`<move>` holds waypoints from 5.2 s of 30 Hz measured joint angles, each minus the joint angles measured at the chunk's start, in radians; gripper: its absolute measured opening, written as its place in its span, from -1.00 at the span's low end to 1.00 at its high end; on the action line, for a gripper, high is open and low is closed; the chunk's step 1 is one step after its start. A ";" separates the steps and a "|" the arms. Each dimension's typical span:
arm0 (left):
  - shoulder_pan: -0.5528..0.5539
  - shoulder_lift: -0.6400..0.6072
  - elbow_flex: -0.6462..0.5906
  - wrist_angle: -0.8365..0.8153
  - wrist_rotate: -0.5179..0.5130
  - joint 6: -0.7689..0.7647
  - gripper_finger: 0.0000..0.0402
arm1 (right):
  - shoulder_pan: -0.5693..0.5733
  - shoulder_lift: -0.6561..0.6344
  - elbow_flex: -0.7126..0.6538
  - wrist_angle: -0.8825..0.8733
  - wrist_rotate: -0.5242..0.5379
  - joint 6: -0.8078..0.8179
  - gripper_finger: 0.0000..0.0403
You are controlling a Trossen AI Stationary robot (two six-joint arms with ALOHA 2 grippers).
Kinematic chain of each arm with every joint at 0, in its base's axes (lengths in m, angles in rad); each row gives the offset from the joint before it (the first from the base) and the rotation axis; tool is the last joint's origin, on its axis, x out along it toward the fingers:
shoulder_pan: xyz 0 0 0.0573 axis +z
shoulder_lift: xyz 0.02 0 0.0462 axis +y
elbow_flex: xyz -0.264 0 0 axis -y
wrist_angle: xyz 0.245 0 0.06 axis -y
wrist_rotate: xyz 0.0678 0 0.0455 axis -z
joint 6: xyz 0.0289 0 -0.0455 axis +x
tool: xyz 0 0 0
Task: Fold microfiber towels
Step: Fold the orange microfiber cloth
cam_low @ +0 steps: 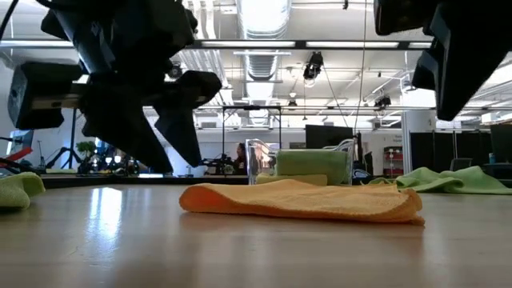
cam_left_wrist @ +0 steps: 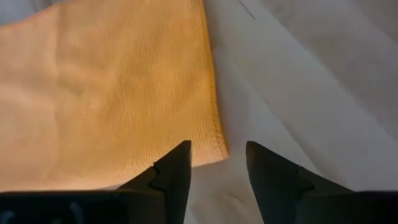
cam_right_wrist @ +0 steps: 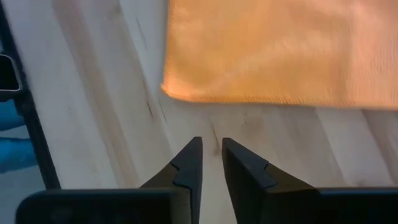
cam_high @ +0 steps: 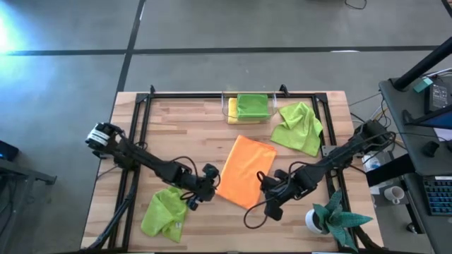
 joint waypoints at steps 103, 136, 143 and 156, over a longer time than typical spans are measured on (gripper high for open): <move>0.013 0.143 0.116 0.059 -0.117 -0.059 -0.99 | -0.063 0.270 0.013 0.261 0.092 -0.151 -0.95; -0.105 0.130 0.325 -0.211 0.216 -0.676 -0.99 | 0.147 0.195 0.241 0.131 0.034 0.204 -0.96; -0.113 0.126 0.342 -0.174 0.131 -0.674 -0.99 | 0.198 0.221 0.282 0.072 0.085 0.319 -0.96; -0.011 0.126 0.401 -0.175 0.077 -0.544 -0.99 | 0.203 0.214 0.281 -0.029 0.166 0.462 -0.96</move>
